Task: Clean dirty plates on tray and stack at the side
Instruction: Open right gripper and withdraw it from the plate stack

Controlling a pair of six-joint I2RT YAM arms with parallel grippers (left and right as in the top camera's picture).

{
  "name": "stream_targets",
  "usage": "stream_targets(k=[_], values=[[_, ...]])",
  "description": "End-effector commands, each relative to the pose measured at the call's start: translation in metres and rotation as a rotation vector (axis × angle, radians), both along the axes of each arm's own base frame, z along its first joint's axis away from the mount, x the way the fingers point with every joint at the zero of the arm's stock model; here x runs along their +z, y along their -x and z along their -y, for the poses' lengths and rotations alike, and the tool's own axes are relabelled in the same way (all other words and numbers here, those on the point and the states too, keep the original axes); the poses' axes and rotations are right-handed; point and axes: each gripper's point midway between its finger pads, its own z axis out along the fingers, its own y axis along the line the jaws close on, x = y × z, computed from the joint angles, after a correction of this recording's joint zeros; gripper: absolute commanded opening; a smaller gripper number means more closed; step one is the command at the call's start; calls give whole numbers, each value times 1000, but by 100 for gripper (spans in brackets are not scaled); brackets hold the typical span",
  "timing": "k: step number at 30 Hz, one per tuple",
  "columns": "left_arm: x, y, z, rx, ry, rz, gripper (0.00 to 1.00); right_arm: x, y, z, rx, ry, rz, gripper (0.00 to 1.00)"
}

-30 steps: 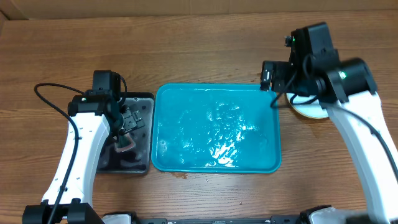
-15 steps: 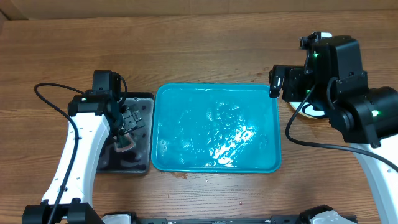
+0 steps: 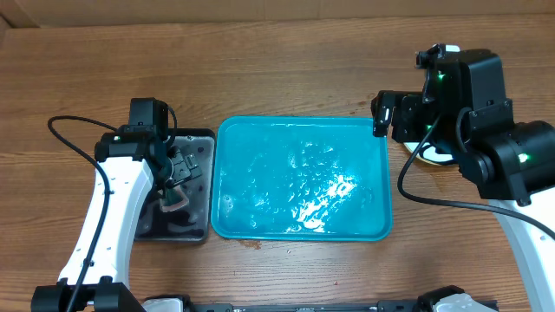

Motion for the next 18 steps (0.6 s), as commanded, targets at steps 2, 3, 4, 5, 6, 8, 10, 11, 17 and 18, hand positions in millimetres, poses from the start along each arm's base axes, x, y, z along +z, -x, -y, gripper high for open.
stream_targets(k=[2,3,4,5,6,8,10,11,17,18], values=[[3,0,0,1,-8,10,100,8,6,-2,16,-21,8,100],[3,0,0,1,-8,10,100,6,8,-2,17,-17,-2,100],[3,0,0,1,-8,10,100,5,10,-2,20,-19,-12,100],[3,0,0,1,-8,10,100,3,13,-4,32,-28,-26,100],[3,0,0,1,-8,10,100,2,16,-7,42,-37,-40,100],[3,0,0,1,-8,10,99,-1,21,-10,60,-51,-65,100],[3,0,0,1,-8,10,100,-2,22,-10,60,-49,-70,100],[3,0,0,1,-8,10,100,-2,21,-10,59,-50,-67,100],[3,0,0,1,-8,10,100,8,11,-13,61,-66,-10,100],[3,0,0,1,-8,10,100,10,9,-14,62,-69,0,100]])
